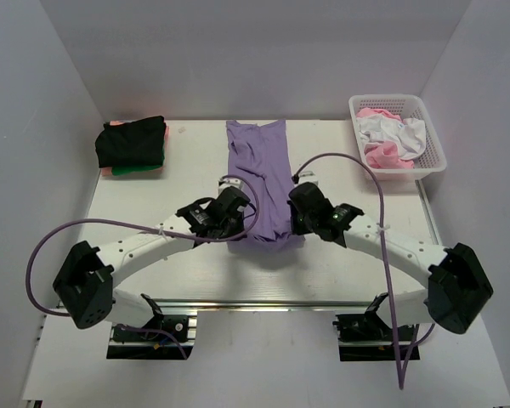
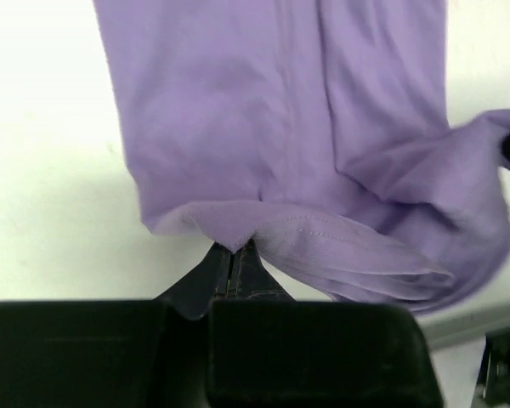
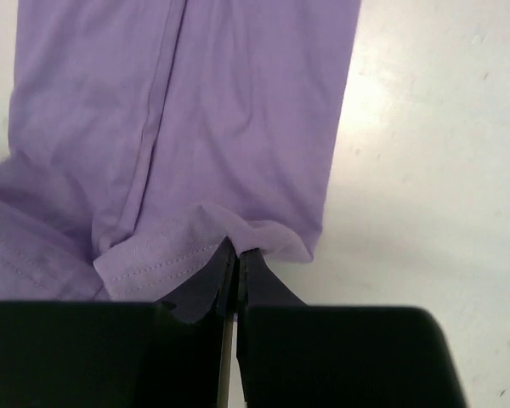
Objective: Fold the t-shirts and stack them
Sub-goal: Fold the folded rectangular tshirt in 1/3 of the way
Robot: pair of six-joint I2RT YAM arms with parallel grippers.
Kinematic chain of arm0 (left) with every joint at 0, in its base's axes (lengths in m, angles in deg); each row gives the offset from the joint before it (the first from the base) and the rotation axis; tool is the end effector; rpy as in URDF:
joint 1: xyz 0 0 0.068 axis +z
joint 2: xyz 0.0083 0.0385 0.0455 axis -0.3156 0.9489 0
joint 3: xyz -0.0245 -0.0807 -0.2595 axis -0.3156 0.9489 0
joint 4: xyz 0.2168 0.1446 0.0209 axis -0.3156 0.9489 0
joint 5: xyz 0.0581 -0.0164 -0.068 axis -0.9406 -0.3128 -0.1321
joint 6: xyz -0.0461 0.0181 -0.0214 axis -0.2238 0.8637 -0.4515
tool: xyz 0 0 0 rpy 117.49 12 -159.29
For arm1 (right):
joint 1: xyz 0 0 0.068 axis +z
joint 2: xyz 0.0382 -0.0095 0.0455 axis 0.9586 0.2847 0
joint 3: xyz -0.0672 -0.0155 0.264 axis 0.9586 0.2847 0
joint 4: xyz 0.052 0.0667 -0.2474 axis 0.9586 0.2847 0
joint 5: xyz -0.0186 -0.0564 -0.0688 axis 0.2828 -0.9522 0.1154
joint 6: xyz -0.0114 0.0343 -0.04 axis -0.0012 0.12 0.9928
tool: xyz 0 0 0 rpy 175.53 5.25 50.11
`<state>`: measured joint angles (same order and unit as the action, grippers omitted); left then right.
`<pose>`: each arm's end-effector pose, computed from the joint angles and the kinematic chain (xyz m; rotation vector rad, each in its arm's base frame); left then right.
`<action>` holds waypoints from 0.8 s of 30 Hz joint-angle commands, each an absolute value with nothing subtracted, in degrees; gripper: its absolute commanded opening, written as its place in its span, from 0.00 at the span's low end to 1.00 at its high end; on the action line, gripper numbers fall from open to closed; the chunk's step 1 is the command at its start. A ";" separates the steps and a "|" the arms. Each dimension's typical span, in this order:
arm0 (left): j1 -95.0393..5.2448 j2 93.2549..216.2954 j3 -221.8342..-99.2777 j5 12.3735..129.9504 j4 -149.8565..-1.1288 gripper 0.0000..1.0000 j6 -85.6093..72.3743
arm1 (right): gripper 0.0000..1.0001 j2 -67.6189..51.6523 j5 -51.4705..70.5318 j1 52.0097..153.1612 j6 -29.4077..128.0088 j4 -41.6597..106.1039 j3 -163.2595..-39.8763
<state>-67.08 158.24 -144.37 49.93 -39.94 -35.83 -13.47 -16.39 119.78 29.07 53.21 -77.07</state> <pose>0.1898 -0.2038 0.2421 0.0880 2.5495 -0.3369 0.1993 0.1926 0.2449 -0.2413 2.3256 0.2616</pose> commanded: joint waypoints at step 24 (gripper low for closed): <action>-48.72 181.05 -168.19 50.41 -50.35 0.00 -23.78 | 0.00 10.51 -4.36 103.26 42.93 45.77 -103.97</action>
